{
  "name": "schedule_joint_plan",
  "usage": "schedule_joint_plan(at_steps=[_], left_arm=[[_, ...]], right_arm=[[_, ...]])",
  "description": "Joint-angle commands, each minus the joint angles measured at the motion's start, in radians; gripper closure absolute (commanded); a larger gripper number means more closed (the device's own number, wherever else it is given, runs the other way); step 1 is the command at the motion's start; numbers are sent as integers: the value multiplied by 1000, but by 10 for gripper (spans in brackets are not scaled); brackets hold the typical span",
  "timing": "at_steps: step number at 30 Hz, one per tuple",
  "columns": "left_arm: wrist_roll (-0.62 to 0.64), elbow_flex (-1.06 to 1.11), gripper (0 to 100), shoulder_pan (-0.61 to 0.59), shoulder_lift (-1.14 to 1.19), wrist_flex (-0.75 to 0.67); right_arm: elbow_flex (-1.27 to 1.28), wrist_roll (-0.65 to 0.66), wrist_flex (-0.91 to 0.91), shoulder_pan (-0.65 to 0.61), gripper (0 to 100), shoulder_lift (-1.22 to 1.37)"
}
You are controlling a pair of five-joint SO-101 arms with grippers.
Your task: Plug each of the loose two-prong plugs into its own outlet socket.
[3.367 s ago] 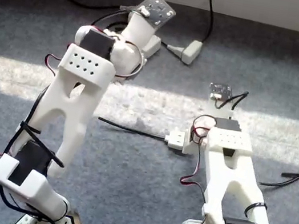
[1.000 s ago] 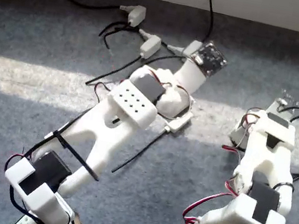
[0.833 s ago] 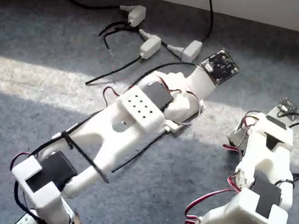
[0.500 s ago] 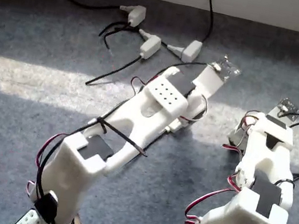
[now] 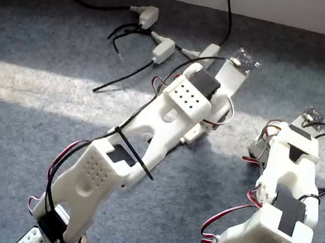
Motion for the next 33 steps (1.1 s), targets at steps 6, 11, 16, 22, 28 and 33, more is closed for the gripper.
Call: schedule_joint_plan(at_steps=[6, 11, 16, 22, 28, 33], left_arm=[[55, -114, 995, -21, 28, 44], [55, -114, 995, -21, 54, 41], [54, -114, 995, -24, 67, 40], [57, -117, 995, -64, 64, 40], [54, -117, 995, -58, 67, 31], [52, -117, 995, -19, 64, 26]], right_arm=[[-30, -15, -7, 10, 988, 7], [-30, -15, -7, 12, 988, 7], [-30, -15, -7, 12, 988, 7], [-30, -15, -7, 12, 988, 7], [-30, -15, -7, 12, 988, 7], [-30, -15, -7, 12, 988, 7]])
